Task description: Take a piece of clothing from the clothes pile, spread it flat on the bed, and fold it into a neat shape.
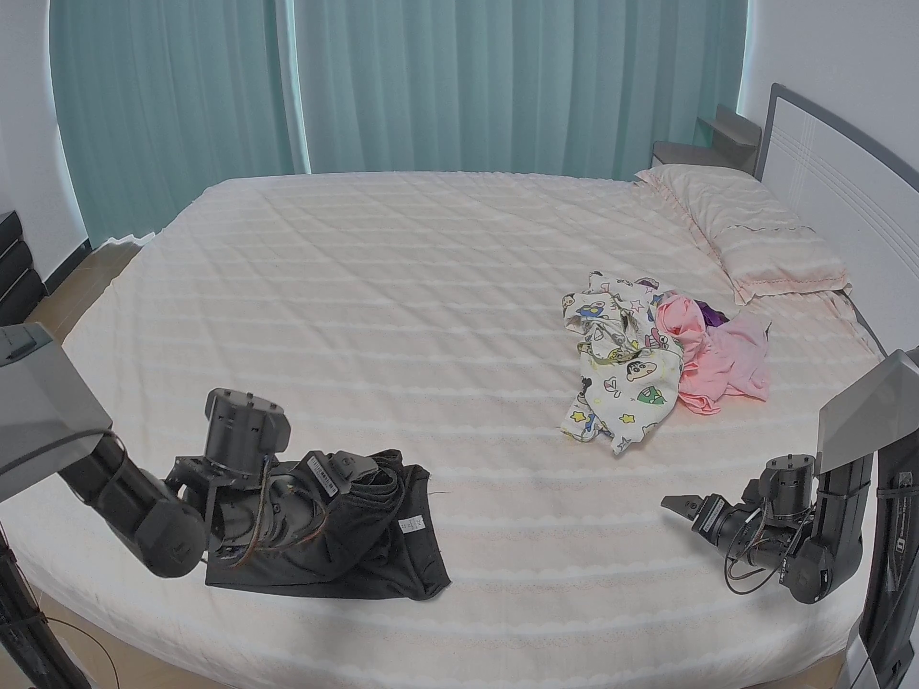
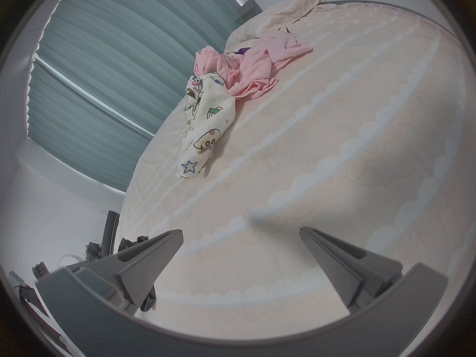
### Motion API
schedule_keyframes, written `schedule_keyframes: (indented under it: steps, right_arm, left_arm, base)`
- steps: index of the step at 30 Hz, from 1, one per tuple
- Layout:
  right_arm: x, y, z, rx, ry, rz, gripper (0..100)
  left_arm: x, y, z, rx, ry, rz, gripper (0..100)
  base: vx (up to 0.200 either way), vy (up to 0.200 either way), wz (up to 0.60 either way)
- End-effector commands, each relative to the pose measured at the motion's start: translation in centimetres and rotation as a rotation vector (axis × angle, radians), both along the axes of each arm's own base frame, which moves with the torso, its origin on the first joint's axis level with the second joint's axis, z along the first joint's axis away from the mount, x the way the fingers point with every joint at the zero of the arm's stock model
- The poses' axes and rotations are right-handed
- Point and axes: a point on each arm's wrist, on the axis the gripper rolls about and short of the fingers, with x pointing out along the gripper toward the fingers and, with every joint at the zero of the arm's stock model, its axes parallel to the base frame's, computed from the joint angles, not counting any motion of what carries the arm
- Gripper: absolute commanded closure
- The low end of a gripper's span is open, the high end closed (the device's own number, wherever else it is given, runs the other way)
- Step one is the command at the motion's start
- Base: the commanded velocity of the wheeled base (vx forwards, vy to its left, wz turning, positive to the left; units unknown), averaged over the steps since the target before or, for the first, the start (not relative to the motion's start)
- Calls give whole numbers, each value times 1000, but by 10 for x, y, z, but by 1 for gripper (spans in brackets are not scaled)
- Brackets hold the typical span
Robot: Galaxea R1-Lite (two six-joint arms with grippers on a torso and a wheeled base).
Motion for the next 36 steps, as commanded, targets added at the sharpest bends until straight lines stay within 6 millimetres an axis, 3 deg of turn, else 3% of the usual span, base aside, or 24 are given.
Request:
schedule_keyframes:
  steps: [1,4,22,30,36]
  right_arm:
    - [0,0,-1,4,0,3,0]
    - [-1,4,-2,4,2,11,0]
    - [-2,9,-7,-2,18,33,0]
    - [-3,14,-5,-13,10,36,0]
    - [-5,23,-3,-33,-1,43,0]
  left_arm:
    - [-30,22,-7,-86,31,45,0]
    - [-32,29,-13,-100,16,59,0]
    - [-37,46,-11,-130,-24,120,0]
    - [-30,73,-10,-224,6,144,0]
    - [-30,74,-11,-227,10,143,0]
  base:
    - [-200,0,0]
    - [-200,0,0]
    - [0,0,0]
    - [0,200,0]
    - [0,200,0]
